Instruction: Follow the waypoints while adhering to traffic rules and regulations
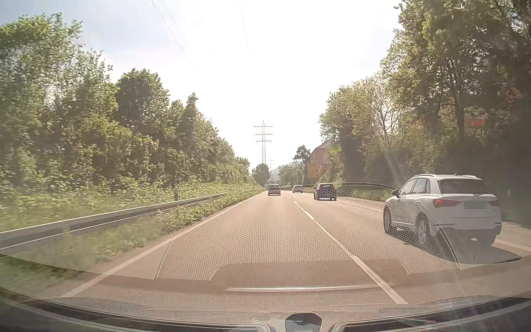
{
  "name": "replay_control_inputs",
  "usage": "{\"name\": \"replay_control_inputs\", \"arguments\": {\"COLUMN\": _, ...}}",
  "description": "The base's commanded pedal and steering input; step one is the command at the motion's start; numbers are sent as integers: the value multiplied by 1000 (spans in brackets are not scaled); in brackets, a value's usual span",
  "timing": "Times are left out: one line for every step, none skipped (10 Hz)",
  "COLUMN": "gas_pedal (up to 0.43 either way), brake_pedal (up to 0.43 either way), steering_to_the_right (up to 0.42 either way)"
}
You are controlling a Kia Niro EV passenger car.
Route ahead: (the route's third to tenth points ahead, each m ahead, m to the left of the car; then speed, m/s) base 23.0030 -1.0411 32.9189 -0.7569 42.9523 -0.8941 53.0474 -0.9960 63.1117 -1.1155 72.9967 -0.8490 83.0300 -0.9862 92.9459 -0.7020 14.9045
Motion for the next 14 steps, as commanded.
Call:
{"name": "replay_control_inputs", "arguments": {"gas_pedal": 67, "brake_pedal": 0, "steering_to_the_right": 0}}
{"name": "replay_control_inputs", "arguments": {"gas_pedal": 67, "brake_pedal": 0, "steering_to_the_right": 0}}
{"name": "replay_control_inputs", "arguments": {"gas_pedal": 67, "brake_pedal": 0, "steering_to_the_right": 0}}
{"name": "replay_control_inputs", "arguments": {"gas_pedal": 67, "brake_pedal": 0, "steering_to_the_right": 0}}
{"name": "replay_control_inputs", "arguments": {"gas_pedal": 79, "brake_pedal": 0, "steering_to_the_right": 0}}
{"name": "replay_control_inputs", "arguments": {"gas_pedal": 87, "brake_pedal": 0, "steering_to_the_right": 0}}
{"name": "replay_control_inputs", "arguments": {"gas_pedal": 98, "brake_pedal": 0, "steering_to_the_right": 0}}
{"name": "replay_control_inputs", "arguments": {"gas_pedal": 98, "brake_pedal": 0, "steering_to_the_right": 0}}
{"name": "replay_control_inputs", "arguments": {"gas_pedal": 98, "brake_pedal": 0, "steering_to_the_right": 0}}
{"name": "replay_control_inputs", "arguments": {"gas_pedal": 98, "brake_pedal": 0, "steering_to_the_right": 0}}
{"name": "replay_control_inputs", "arguments": {"gas_pedal": 98, "brake_pedal": 0, "steering_to_the_right": 0}}
{"name": "replay_control_inputs", "arguments": {"gas_pedal": 98, "brake_pedal": 0, "steering_to_the_right": 0}}
{"name": "replay_control_inputs", "arguments": {"gas_pedal": 98, "brake_pedal": 0, "steering_to_the_right": 0}}
{"name": "replay_control_inputs", "arguments": {"gas_pedal": 98, "brake_pedal": 0, "steering_to_the_right": 0}}
